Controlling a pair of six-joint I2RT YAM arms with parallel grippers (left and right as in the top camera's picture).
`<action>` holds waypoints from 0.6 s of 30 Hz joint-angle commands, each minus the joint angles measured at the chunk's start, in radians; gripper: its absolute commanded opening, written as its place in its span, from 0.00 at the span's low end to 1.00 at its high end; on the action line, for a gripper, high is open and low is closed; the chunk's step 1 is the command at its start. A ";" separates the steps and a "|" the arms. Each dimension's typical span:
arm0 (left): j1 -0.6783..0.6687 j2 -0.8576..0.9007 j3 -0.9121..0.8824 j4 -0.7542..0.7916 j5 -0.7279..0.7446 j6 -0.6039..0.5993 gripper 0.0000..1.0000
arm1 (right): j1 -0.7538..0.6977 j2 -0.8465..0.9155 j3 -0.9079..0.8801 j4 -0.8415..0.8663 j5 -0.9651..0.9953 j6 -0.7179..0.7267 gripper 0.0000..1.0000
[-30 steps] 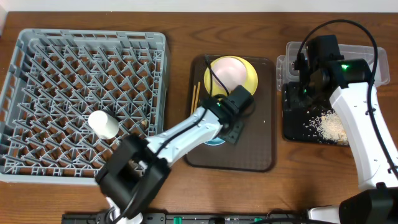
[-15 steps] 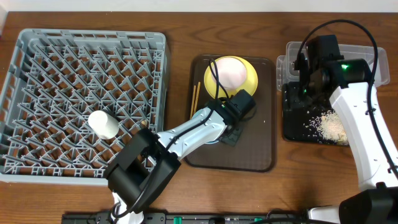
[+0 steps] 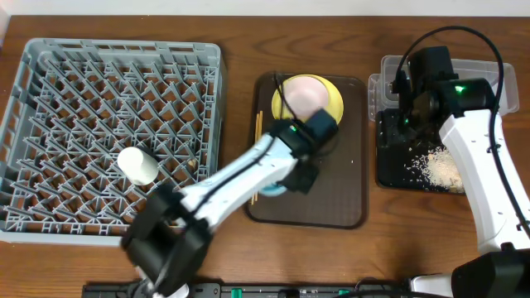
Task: Sort waste into correct bins and load items into the dishwasher
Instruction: 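Carry the light-blue bowl left and place it in the rack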
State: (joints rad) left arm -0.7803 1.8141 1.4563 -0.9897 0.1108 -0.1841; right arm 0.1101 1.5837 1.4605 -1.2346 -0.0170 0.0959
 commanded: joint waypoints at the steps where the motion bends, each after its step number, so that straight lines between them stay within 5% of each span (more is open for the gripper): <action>1: 0.070 -0.111 0.091 -0.024 0.013 0.100 0.06 | -0.012 -0.002 0.010 0.000 0.013 0.012 0.73; 4: 0.174 -0.164 0.105 -0.018 0.056 0.110 0.06 | -0.013 -0.002 0.010 -0.006 0.013 0.012 0.73; 12: 0.575 -0.175 0.105 -0.015 0.542 0.221 0.06 | -0.013 -0.002 0.010 -0.014 0.013 0.012 0.73; 18: 0.819 -0.167 0.105 -0.003 0.739 0.337 0.06 | -0.013 -0.002 0.010 -0.015 0.013 0.012 0.73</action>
State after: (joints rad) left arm -0.0360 1.6455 1.5608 -0.9955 0.6544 0.0544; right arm 0.1051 1.5837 1.4605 -1.2480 -0.0105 0.0963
